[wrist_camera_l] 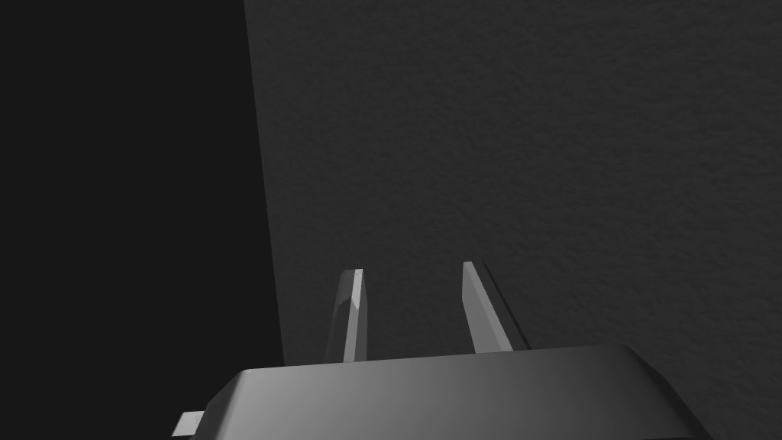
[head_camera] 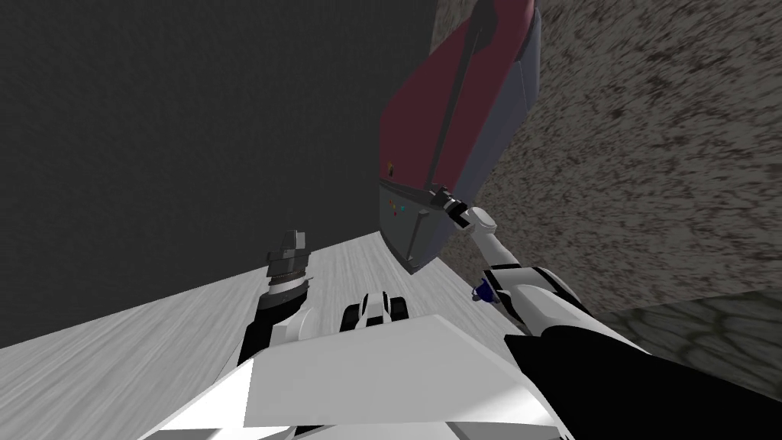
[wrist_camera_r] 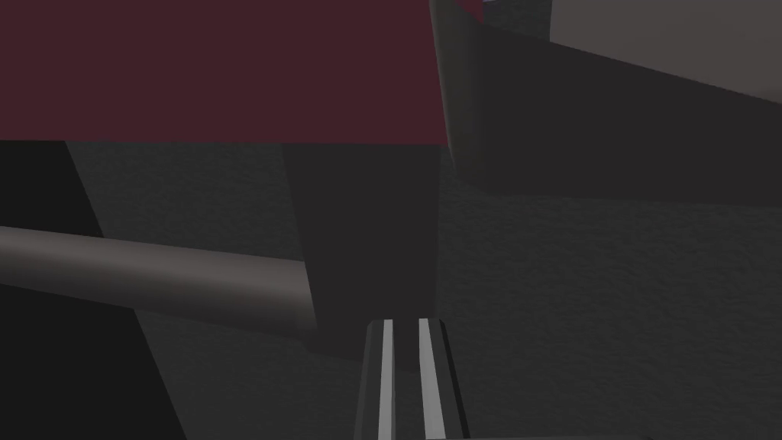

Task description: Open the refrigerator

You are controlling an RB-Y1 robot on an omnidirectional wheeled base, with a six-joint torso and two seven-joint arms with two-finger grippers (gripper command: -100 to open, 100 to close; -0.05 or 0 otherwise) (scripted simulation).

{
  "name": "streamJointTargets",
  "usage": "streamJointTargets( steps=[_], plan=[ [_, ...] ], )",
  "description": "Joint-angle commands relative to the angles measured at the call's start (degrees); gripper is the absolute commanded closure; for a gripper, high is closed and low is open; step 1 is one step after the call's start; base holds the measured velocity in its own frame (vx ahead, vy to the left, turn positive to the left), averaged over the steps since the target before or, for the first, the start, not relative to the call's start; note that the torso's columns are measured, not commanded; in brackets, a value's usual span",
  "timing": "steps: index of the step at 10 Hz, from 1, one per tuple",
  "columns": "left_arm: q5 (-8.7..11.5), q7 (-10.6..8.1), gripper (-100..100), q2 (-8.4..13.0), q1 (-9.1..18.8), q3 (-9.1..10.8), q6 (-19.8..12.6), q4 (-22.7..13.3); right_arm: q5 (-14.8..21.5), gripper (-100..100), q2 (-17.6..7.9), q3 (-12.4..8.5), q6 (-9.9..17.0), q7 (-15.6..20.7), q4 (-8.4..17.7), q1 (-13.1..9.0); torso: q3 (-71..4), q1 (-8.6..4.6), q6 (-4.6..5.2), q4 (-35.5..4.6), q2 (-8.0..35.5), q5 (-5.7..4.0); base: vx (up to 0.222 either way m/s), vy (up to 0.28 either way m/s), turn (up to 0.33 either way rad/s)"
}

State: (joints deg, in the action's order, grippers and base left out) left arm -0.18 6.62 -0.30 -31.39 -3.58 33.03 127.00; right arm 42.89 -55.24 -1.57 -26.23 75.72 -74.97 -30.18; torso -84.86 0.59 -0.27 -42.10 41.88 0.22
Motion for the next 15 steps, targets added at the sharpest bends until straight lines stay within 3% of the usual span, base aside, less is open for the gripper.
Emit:
streamJointTargets(
  steps=[1, 5, 7, 10, 12, 15],
  plan=[
    [0.0, 0.00, 0, 0.0, 0.0, -0.01, 0.0, 0.0, 0.4, 100, -0.2, 0.0, 1.5, 0.1, 0.6, 0.0, -0.2, 0.13, -0.16, 0.0, -0.3, 0.08, -0.014, 0.292, -0.047],
    [0.0, 0.00, 0, 0.0, 0.0, -0.01, 0.0, 0.0, 1.2, 100, -0.9, -0.3, 4.2, 0.2, 1.8, 0.1, -0.5, -0.11, -0.40, 0.0, -0.6, 0.10, -0.019, 0.299, -0.016],
    [0.0, 0.00, 0, 0.0, 0.0, -0.01, 0.0, 0.0, 1.9, 100, -1.5, -0.5, 6.9, 0.4, 2.9, 0.2, -0.5, -0.05, -0.44, 0.0, -0.6, 0.12, -0.002, 0.333, -0.029],
    [0.0, 0.00, 0, 0.0, 0.0, -0.01, 0.0, 0.0, 2.3, 100, -1.9, -0.6, 8.2, 0.4, 3.5, 0.3, -0.5, -0.05, -0.50, 0.0, -0.7, 0.16, -0.001, 0.349, -0.024],
    [0.0, 0.00, 0, 0.0, 0.0, -0.01, 0.0, 0.0, 3.0, 100, -2.5, -0.9, 10.9, 0.5, 4.6, 0.4, -0.4, -0.25, -0.41, 0.0, -0.5, 0.07, -0.033, 0.363, -0.002],
    [0.0, 0.00, 0, 0.0, 0.0, -0.01, 0.0, 0.0, 3.3, 100, -2.8, -1.0, 12.2, 0.6, 5.2, 0.5, -0.3, -0.38, -0.22, 0.0, -0.4, 0.00, 0.002, 0.337, -0.014]
  ],
)
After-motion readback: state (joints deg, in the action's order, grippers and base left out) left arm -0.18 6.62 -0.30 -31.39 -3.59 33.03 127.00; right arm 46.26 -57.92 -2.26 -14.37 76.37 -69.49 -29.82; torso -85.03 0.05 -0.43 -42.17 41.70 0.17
